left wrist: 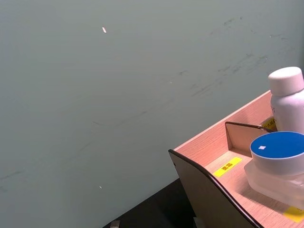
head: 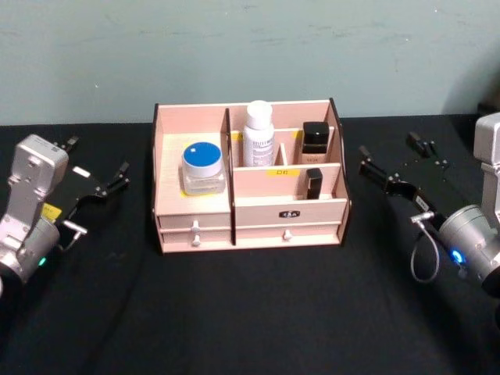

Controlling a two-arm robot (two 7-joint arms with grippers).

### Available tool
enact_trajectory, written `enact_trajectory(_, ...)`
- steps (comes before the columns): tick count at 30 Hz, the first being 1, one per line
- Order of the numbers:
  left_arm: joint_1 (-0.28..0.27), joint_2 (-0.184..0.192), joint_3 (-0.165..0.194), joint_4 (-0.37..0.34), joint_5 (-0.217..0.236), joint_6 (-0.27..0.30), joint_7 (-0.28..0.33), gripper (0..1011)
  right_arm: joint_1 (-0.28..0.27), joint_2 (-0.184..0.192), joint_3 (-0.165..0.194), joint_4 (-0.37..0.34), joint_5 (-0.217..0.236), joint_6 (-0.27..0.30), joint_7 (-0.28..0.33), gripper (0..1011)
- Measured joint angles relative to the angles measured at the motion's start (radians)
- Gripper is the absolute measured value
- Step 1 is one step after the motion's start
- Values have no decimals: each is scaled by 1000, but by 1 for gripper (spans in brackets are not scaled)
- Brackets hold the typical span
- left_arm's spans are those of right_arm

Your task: Pick up the facial cleanser and watermelon frost from the table and place them into the tiered storage box.

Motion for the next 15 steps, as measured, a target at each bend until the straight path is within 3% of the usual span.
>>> enact_trajectory(15, 0, 0, 0, 0, 0, 0, 0, 1001, 104, -70, 15, 126, -91, 26, -59, 1002)
